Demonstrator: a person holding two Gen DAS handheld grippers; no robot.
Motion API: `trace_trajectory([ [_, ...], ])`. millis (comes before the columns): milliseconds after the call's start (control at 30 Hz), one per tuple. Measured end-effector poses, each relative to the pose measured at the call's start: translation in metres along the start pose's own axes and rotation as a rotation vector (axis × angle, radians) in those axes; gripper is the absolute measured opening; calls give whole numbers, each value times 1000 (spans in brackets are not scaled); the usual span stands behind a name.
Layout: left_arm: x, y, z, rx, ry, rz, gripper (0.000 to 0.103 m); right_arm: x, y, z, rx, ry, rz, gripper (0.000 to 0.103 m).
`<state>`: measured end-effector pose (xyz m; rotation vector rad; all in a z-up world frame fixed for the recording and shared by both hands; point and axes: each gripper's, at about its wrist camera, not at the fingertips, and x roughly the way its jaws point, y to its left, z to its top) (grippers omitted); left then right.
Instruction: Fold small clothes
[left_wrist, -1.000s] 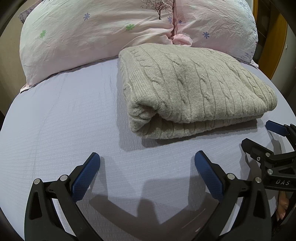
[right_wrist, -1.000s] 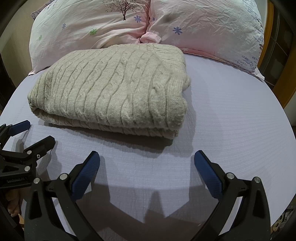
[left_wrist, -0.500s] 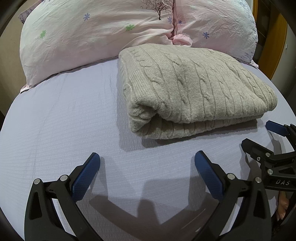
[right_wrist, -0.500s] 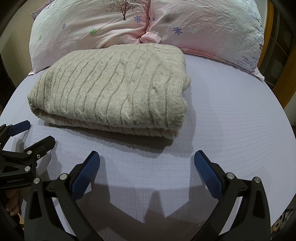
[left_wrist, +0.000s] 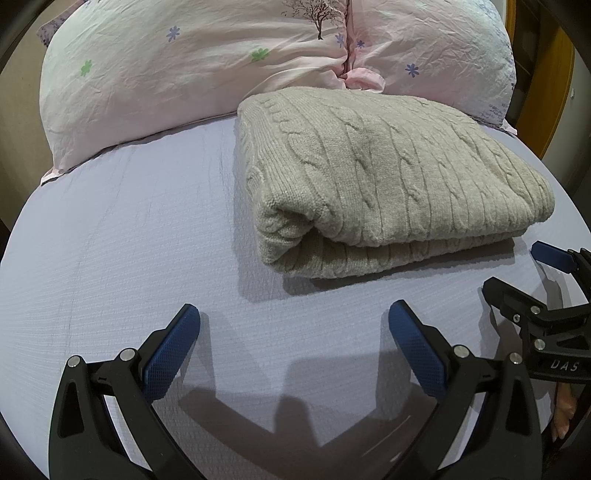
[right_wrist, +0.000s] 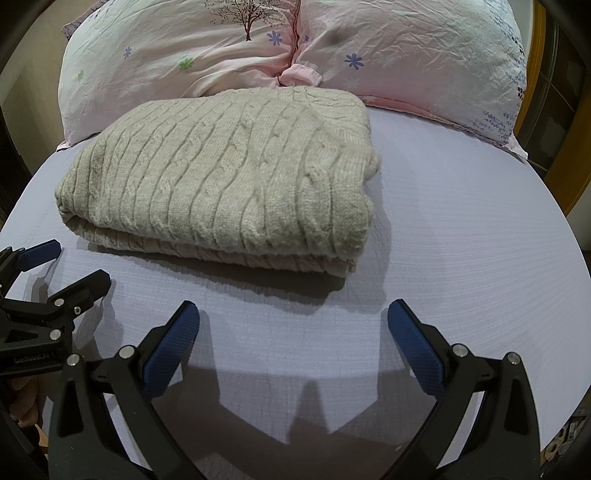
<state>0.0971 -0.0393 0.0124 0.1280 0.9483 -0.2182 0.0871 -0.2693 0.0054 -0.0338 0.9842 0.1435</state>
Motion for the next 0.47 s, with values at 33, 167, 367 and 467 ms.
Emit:
trace_trajectory([
  [33,0,0,0,0,0,0,102,0,0,0,0,0,0,101],
  [167,0,0,0,0,0,0,102,0,0,0,0,0,0,101],
  [367,0,-1,0,-1,0,1,102,0,0,0,0,0,0,101],
  [467,0,0,0,-1,0,1,102,0,0,0,0,0,0,101],
])
